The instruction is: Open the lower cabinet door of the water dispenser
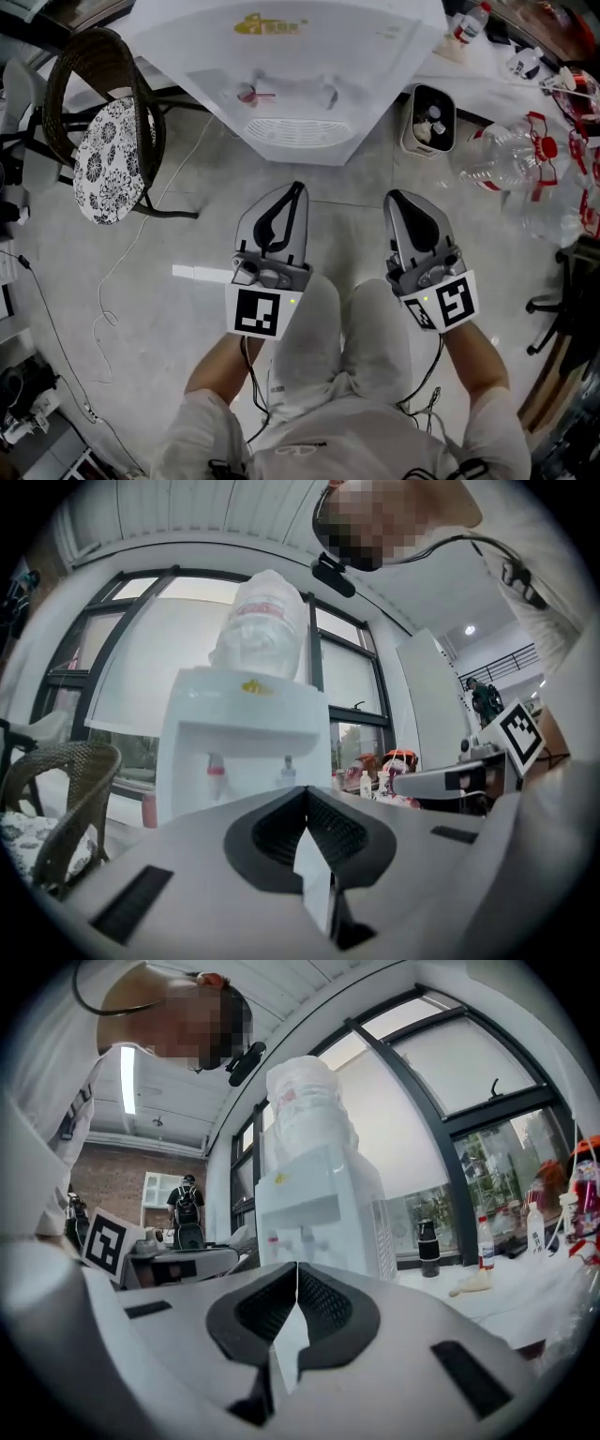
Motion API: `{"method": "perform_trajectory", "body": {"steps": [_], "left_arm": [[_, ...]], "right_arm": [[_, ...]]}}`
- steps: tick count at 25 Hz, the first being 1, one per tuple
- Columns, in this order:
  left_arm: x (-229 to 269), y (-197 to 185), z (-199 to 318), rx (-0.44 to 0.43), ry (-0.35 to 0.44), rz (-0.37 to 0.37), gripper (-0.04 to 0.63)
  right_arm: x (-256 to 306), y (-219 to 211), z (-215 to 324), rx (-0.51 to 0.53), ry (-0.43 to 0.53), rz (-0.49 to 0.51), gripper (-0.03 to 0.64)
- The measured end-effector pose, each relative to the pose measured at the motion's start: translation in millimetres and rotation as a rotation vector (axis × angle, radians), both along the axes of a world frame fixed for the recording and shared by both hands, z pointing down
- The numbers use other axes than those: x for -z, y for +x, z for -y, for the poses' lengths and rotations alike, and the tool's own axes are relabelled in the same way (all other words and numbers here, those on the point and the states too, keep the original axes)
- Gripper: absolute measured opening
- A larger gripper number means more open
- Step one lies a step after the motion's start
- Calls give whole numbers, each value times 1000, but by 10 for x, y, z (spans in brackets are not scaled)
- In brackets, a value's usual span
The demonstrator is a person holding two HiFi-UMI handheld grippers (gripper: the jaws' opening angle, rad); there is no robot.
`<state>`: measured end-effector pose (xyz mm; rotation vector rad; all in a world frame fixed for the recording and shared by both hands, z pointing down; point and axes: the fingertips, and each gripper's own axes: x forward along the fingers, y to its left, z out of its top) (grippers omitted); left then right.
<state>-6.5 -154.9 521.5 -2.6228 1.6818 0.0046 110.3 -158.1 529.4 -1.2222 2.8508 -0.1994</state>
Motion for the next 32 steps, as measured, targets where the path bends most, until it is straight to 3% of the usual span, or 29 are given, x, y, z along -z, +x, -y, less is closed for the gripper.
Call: {"method": "perform_trajectory", "body": {"steps": [10,24,27,32], "left_arm": [[-1420,386,446,-59,35,0,2],[-2262,592,728,-126,62,3,3],[-2387,619,734,-139,58,4,3],[-2576,695,813,-149,65,22,3]], "right_arm": [[-1619,-114,419,46,24,-5,17],[-2508,-141,846,84,25,6,22],[-2628,-137,949,99,26,-6,103],[-2797,-208,980,125,39,-43,161]]}}
